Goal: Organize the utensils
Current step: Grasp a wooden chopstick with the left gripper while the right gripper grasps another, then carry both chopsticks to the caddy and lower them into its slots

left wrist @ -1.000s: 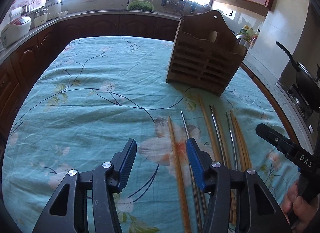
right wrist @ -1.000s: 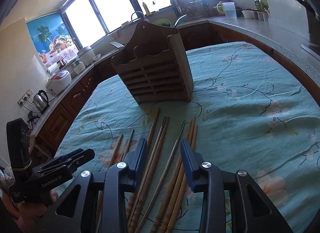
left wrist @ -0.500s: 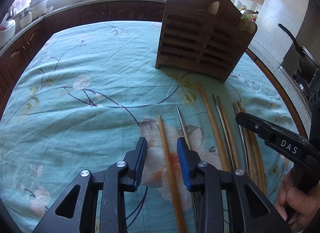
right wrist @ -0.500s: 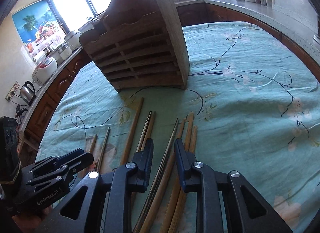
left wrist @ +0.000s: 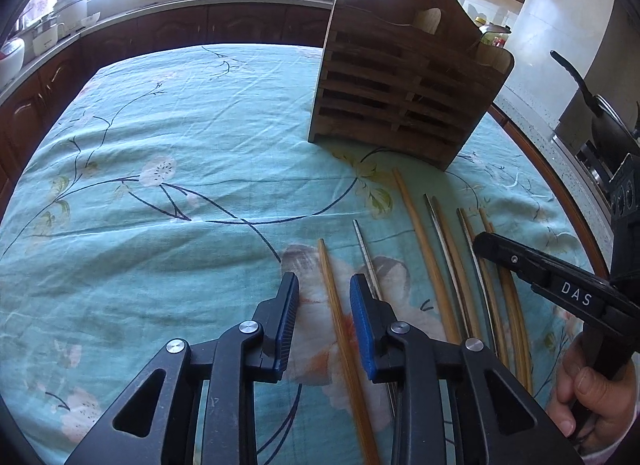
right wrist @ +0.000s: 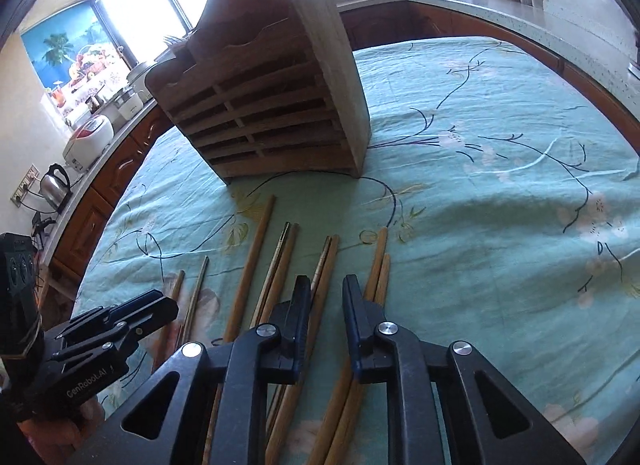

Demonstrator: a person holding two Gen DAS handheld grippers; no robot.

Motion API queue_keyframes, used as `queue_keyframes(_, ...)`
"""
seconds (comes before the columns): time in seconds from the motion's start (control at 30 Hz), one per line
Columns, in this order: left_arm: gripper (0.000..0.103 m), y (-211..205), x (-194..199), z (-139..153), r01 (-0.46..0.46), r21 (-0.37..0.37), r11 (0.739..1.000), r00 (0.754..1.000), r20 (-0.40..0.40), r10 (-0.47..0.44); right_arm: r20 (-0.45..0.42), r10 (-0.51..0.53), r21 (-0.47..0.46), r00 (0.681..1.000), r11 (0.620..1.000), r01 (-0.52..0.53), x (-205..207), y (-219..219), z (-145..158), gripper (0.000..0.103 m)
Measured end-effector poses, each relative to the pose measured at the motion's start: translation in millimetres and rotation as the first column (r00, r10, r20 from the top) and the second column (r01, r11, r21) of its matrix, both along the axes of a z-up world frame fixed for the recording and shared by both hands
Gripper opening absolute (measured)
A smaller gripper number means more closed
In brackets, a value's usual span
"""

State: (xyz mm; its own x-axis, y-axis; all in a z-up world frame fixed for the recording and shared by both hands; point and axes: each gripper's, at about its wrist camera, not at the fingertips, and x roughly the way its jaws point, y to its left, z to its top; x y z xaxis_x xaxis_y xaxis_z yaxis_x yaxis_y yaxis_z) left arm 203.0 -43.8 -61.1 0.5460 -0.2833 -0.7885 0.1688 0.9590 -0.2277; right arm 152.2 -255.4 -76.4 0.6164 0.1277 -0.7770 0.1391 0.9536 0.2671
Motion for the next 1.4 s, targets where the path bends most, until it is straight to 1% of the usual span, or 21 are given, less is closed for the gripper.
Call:
queue_keyframes(0.03,0.026,0,0,0,0.001,0.003,1.0,1.0,0.001,-0.001,0.001,-0.003,-0.003,1.0,1.0,0.003,-1,-1,0,0.015)
queue_keyframes(0.17,0.026,-5,-1,0,0.002,0.038,0.999,1.0,0.009,-0.003,-0.017,0.021,-0.079,1.0,0.997,-0.023,3,10,2,0.015)
queue_keyframes(0.3,0.026,-13,-1,1,0.007,0.079,0.997,1.0,0.018,-0.008,-0.031,0.052,-0.207,0.998,0.977,-0.057,14,28,1,0.015)
queue_keyframes(0.4,0.021,-22,0,0,0.015,0.135,0.991,0.999,0.032,-0.019,-0.044,0.074,-0.28,0.996,0.956,-0.083,23,37,0,0.015)
queue_keyframes(0.47,0.014,-25,1,-1,0.018,0.157,0.987,0.999,0.043,-0.025,-0.044,0.084,-0.296,0.996,0.951,-0.093,29,39,-1,0.015)
queue_keyframes(0.5,0.011,-26,2,-1,0.022,0.156,0.988,0.999,0.046,-0.029,-0.043,0.089,-0.292,0.995,0.951,-0.098,31,39,-1,0.016)
queue_keyframes(0.53,0.006,-26,3,-1,0.025,0.15,0.988,0.998,0.047,-0.033,-0.042,0.092,-0.288,0.995,0.952,-0.1,32,38,-1,0.015)
queue_keyframes(0.6,0.005,-24,4,-1,0.026,0.139,0.99,0.998,0.044,-0.033,-0.038,0.087,-0.266,0.995,0.959,-0.094,32,35,0,0.01)
queue_keyframes(0.63,0.004,-22,4,0,0.026,0.129,0.991,0.999,0.041,-0.031,-0.036,0.085,-0.239,0.996,0.967,-0.091,32,33,0,0.009)
queue_keyframes(0.7,0.003,-16,4,1,0.023,0.092,0.995,0.999,0.028,-0.026,-0.024,0.08,-0.163,0.996,0.983,-0.083,27,26,4,0.007)
queue_keyframes(0.8,0.003,-4,-1,9,0.008,0.029,1.0,0.999,0.034,-0.009,0.032,0.07,-0.107,0.997,0.992,-0.066,12,21,21,0.006)
queue_keyframes(0.87,0.003,6,-6,20,0.004,-0.026,1.0,0.999,0.048,-0.002,0.067,0.065,-0.066,0.996,0.996,-0.06,1,18,34,0.006)
queue_keyframes(0.93,0.003,13,-13,33,-0.002,-0.065,0.998,0.998,0.066,0.006,0.107,0.063,-0.03,0.992,0.998,-0.06,-10,15,48,0.006)
queue_keyframes(1.03,0.003,22,-27,55,0.006,-0.106,0.994,0.994,0.108,0.005,0.159,0.06,-0.01,0.985,0.998,-0.059,-24,14,71,0.005)
queue_keyframes(1.13,0.003,29,-44,77,0.02,-0.123,0.992,0.987,0.158,0.0,0.207,0.064,-0.006,0.976,0.998,-0.064,-37,14,94,0.005)
queue_keyframes(1.3,0.003,41,-75,117,0.046,-0.145,0.988,0.968,0.251,-0.009,0.295,0.066,-0.015,0.953,0.998,-0.064,-54,16,132,0.005)
queue_keyframes(1.4,0.003,48,-89,134,0.058,-0.16,0.985,0.957,0.29,-0.009,0.34,0.064,-0.016,0.938,0.998,-0.062,-61,14,150,0.005)
